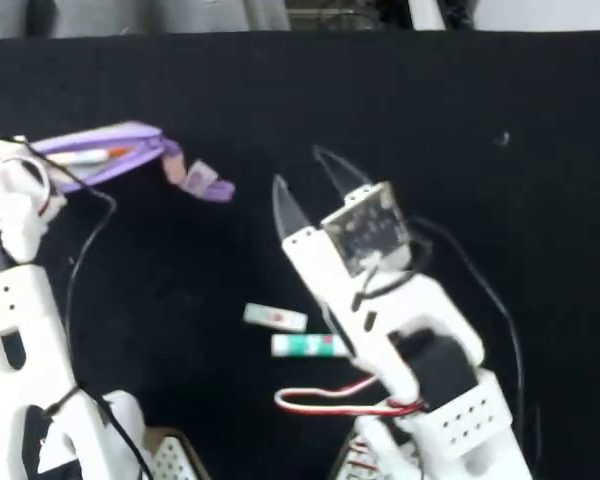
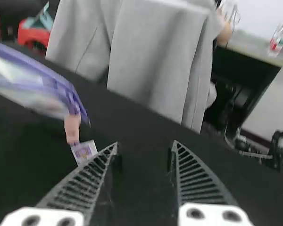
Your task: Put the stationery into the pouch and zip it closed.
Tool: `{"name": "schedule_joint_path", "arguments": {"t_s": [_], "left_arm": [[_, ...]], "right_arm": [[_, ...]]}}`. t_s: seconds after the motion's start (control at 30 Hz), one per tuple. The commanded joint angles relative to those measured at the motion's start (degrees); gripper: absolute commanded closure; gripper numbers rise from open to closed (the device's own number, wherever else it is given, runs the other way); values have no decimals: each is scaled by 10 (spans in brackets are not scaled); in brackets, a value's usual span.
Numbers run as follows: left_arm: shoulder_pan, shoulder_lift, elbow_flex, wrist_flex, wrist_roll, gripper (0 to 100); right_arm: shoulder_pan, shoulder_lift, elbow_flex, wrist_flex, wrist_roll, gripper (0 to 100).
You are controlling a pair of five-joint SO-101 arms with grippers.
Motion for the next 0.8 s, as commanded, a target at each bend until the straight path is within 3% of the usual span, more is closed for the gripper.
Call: {"name": "schedule_joint_path", "arguments": {"t_s": [0.0, 0.17, 0.4, 0.77], "left_arm": [[-57, -4, 4, -48, -4, 971], [-80, -4, 2, -55, -4, 971], [-78, -4, 2, -52, -4, 971], [-78, -3, 2, -52, -4, 971]], "right_arm": [[11, -8, -1, 19, 4, 836], [-11, -8, 68, 20, 17, 836], [-125, -8, 134, 69, 113, 836], [-130, 9, 170, 102, 117, 836]]}}
